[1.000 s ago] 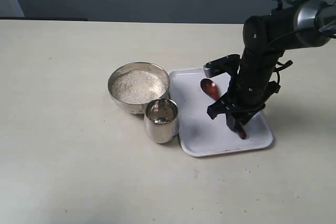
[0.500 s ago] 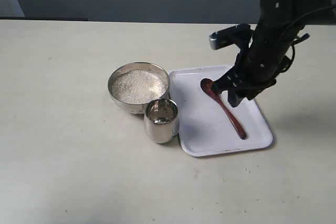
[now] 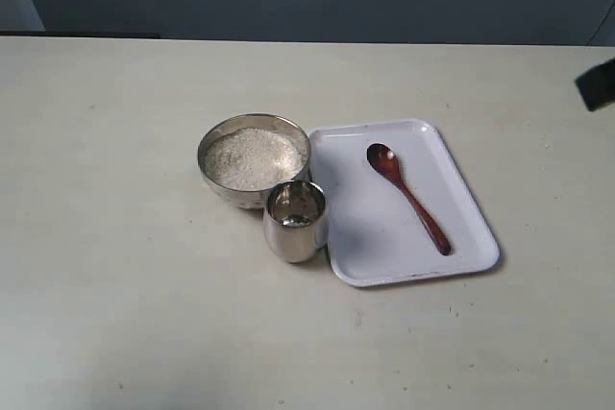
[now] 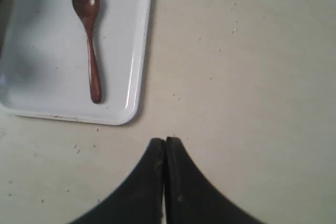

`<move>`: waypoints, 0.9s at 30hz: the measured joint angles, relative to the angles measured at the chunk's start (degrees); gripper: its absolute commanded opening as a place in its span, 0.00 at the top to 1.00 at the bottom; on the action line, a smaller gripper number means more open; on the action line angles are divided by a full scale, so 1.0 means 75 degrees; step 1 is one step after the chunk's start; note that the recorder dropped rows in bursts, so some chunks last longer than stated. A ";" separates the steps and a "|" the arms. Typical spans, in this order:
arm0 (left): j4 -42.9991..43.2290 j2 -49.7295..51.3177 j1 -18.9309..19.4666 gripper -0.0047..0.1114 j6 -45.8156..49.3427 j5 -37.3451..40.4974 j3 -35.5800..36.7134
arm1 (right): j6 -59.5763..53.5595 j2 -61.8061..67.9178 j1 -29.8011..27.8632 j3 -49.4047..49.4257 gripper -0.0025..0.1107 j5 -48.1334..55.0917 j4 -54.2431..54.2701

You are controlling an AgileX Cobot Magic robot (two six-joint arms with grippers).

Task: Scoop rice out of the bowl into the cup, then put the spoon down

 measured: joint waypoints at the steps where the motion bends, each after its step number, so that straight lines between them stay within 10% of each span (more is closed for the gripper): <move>1: 0.0000 0.0000 0.0000 0.96 0.0000 0.0000 0.0000 | 0.0026 -0.0380 0.0000 0.0229 0.99 0.0000 0.0080; 27: 0.0000 0.0000 0.0000 0.96 0.0000 0.0000 0.0000 | 0.0814 -0.4851 0.0000 0.2068 0.99 -0.1462 0.2203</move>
